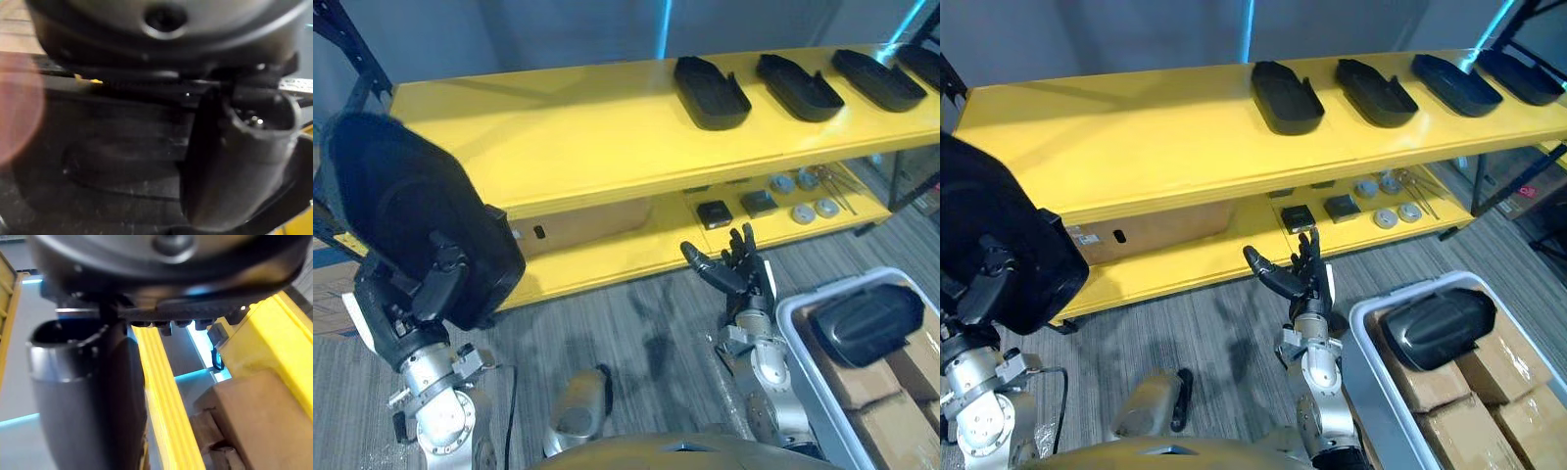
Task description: Walk over and take three plastic housings, then place them on the shelf
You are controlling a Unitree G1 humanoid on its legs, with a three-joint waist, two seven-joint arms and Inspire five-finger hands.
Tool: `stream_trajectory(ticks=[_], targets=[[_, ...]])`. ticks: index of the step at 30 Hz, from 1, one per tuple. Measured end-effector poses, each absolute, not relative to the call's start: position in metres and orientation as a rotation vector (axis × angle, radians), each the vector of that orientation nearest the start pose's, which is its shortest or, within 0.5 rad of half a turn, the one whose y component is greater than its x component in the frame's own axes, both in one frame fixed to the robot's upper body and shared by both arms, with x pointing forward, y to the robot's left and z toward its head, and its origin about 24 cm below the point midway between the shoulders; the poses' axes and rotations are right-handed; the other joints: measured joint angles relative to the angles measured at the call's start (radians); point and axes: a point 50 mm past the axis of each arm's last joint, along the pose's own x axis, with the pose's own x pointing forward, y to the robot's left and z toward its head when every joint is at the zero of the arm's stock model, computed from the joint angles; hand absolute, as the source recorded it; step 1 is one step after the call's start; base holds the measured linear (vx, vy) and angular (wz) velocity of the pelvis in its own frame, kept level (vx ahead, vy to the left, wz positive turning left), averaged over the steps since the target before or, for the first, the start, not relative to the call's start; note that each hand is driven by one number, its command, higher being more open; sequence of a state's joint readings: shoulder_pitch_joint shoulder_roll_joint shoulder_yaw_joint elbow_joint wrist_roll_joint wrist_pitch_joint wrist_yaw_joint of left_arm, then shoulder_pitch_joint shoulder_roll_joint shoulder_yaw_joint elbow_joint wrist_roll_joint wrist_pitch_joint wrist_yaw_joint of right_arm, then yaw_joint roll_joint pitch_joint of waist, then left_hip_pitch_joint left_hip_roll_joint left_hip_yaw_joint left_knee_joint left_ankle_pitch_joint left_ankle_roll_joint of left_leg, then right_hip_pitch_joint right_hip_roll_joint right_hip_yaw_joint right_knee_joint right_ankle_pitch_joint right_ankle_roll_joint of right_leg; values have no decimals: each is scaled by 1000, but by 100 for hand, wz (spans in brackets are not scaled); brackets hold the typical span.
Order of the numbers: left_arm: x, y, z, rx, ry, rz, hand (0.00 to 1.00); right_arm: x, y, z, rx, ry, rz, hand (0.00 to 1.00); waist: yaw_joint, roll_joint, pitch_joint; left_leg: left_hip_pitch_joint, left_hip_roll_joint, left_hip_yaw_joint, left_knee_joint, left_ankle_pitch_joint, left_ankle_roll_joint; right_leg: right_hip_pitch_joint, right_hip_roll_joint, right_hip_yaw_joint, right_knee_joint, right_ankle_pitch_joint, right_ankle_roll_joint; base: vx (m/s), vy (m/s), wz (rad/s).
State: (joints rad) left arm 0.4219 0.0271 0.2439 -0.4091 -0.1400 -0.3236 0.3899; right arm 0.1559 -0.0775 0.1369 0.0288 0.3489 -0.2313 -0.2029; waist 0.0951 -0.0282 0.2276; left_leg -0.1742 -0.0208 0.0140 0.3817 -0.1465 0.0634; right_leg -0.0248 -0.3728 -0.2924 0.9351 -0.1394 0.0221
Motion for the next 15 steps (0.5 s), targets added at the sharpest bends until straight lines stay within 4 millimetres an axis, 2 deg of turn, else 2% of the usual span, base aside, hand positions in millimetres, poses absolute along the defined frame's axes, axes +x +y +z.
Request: stream_trajectory(ticks=[2, 3, 4, 5, 6, 8, 9, 10, 11, 12, 13, 14, 15], targets=[[150, 244, 93, 5, -389, 706, 0, 221, -159, 21, 255, -25, -167, 100, -18, 13, 0, 72, 0, -21, -57, 10, -6, -49, 58, -7, -28, -73, -7, 302, 83, 36], [155, 244, 97, 8, -416, 696, 0, 223, -164, 26, 253, -49, -173, 100, -21, 22, -3, 106, 3, -29, -84, 13, -6, -81, 102, -2, -141, -104, -8, 297, 56, 26], [158, 243, 100, 5, -432, 688, 0, 223, -167, 29, 252, -66, -179, 100, -23, 25, -5, 115, 4, -37, -92, 12, -7, -97, 124, 3, -211, -109, -7, 278, 6, 48], [164, 241, 106, -2, -464, 672, 0, 224, -175, 38, 245, -109, -195, 100, -36, 29, -13, 115, 5, -68, -95, 5, -14, -137, 173, 49, -353, -105, 0, 275, -41, 80], [169, 239, 110, -14, -487, 661, 0, 225, -182, 48, 234, -160, -211, 100, -53, 34, -12, 116, 3, -108, -91, -2, -19, -172, 210, 117, -455, -90, 20, 270, -65, 91], [174, 235, 110, -29, -489, 640, 0, 225, -191, 58, 210, -213, -226, 100, -75, 33, -13, 134, -2, -163, -88, -12, -35, -193, 237, 202, -557, -55, 57, 277, -148, 98], [174, 232, 108, -33, -479, 626, 0, 225, -194, 64, 178, -239, -227, 100, -74, 21, -17, 157, -10, -185, -85, -26, -55, -181, 235, 222, -611, 10, 52, 347, -285, 87], [174, 231, 107, -33, -476, 620, 0, 225, -194, 67, 156, -253, -223, 100, -73, 10, -22, 163, -18, -198, -79, -39, -63, -170, 232, 224, -634, 57, 47, 287, -298, 74], [175, 230, 108, -26, -475, 608, 0, 226, -194, 73, 136, -277, -210, 100, -71, -15, -36, 164, -35, -212, -65, -76, -79, -147, 218, 224, -664, 129, 49, 270, -363, 65], [175, 228, 100, -42, -441, 611, 0, 233, -196, 87, 60, -337, -174, 100, -59, 20, -51, 158, 1, -223, -14, -126, -104, -118, 242, 184, -688, 133, 61, 237, -339, 54], [173, 227, 98, -40, -429, 614, 0, 235, -197, 95, 26, -370, -157, 100, -57, 36, -61, 153, 25, -223, -6, -144, -111, -108, 261, 169, -706, 130, 52, 269, -349, 42], [170, 228, 95, -37, -411, 616, 0, 239, -199, 111, -25, -441, -129, 100, -49, 61, -69, 147, 65, -225, 3, -154, -122, -91, 293, 140, -724, 117, 33, 205, -234, 33], [169, 227, 94, -36, -408, 614, 0, 240, -200, 118, -39, -474, -121, 100, -48, 67, -71, 148, 82, -218, 4, -154, -124, -80, 306, 126, -729, 110, 22, 205, -216, 58]])
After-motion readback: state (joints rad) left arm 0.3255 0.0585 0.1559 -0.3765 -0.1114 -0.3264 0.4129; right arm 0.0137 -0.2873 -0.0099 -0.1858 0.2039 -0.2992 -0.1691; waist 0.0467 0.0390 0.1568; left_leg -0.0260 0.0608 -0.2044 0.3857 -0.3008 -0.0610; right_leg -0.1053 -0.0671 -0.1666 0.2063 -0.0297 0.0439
